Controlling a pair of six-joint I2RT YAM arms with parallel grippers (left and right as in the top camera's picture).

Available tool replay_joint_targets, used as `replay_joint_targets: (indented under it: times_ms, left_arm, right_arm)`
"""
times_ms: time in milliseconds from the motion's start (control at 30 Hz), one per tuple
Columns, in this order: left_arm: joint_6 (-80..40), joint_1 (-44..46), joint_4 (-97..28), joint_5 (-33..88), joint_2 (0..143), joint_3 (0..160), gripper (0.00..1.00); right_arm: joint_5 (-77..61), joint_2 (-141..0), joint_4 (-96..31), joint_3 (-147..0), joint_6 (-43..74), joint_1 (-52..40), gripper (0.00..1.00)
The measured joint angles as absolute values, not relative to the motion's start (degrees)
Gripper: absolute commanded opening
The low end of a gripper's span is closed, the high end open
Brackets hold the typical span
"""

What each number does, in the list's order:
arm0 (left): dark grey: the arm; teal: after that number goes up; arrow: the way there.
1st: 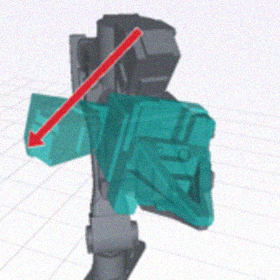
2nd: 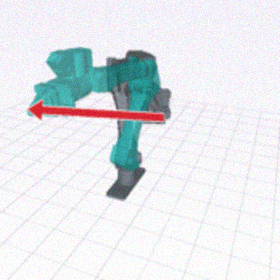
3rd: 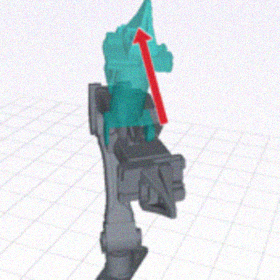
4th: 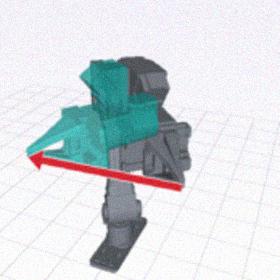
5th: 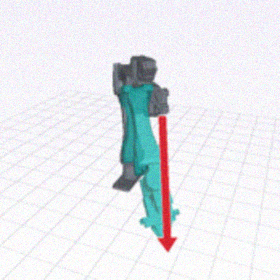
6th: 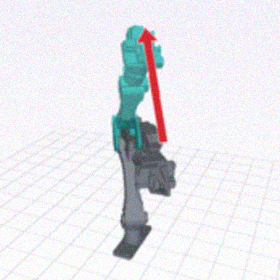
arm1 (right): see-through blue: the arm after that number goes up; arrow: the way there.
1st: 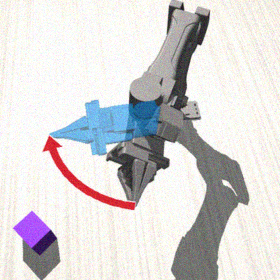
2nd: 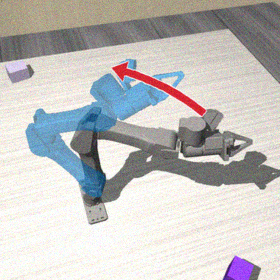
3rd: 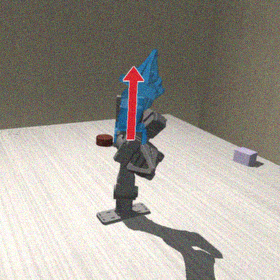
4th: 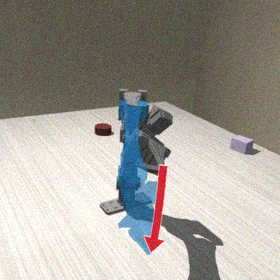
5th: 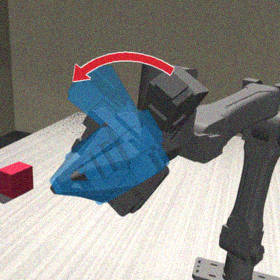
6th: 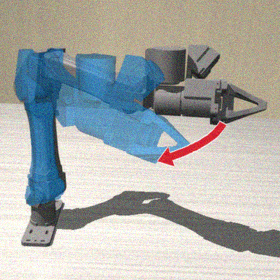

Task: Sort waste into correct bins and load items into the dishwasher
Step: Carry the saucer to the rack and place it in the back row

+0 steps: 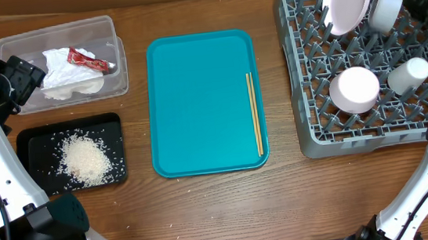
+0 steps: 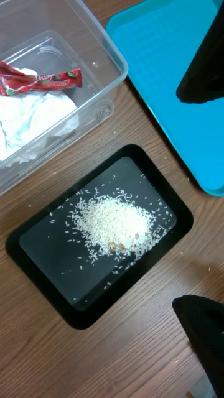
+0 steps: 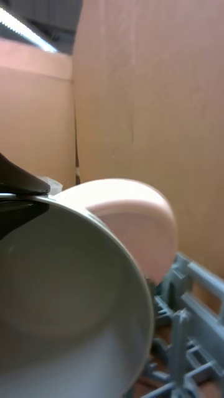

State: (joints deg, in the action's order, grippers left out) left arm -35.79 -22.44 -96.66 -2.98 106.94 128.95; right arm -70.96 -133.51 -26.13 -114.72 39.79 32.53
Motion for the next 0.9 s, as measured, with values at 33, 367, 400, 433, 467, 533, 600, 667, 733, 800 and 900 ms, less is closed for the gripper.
replay_joint_targets:
  times_ms: [33, 367, 400, 433, 467, 533, 600, 667, 733, 800, 900]
  left_arm:
    - [-35.8, -22.4, -96.6, -3.0, 106.9, 128.9, 1.00]
    - [-35.8, -22.4, -96.7, -3.0, 106.9, 128.9, 1.00]
    - [-35.8, -22.4, -96.7, -2.9, 106.9, 128.9, 1.00]
    - [-35.8, -22.4, -96.7, -2.9, 106.9, 128.9, 1.00]
    - [-35.8, -22.4, -96.6, -3.0, 106.9, 128.9, 1.00]
    - [-35.8, -22.4, -96.6, -3.0, 106.9, 128.9, 1.00]
    - [-35.8, -22.4, -96.6, -3.0, 106.9, 128.9, 1.00]
    - [-35.8, -22.4, -96.6, -3.0, 106.9, 128.9, 1.00]
    - [-35.8, -22.4, -96.6, -3.0, 106.9, 128.9, 1.00]
    - [-35.8, -22.4, -96.6, -3.0, 106.9, 128.9, 1.00]
    - [-35.8, -22.4, -96.6, -3.0, 106.9, 128.9, 1.00]
  right_arm:
    - [-71.0, -133.5, -26.2, -114.0, 40.7, 32.5, 0.04]
    - [-69.9, -133.5, -29.3, -113.5, 42.8, 35.5, 0.29]
    - [-69.6, -133.5, -29.7, -113.5, 42.7, 36.1, 0.30]
    - [-69.3, -133.5, -30.5, -113.5, 43.0, 36.7, 0.32]
    - [-69.1, -133.5, -31.2, -113.5, 43.1, 37.2, 0.35]
    - [-68.7, -133.5, -32.3, -113.5, 42.9, 38.1, 0.36]
    - [-67.7, -133.5, -34.0, -113.5, 42.7, 38.6, 0.37]
    - [-65.0, -133.4, -37.5, -113.5, 42.0, 38.9, 0.42]
    - [-60.6, -133.0, -41.9, -113.5, 40.7, 38.9, 0.48]
    - [-54.4, -131.7, -46.9, -113.6, 39.4, 39.0, 0.54]
    - [-44.1, -127.9, -53.1, -114.0, 37.0, 39.0, 0.56]
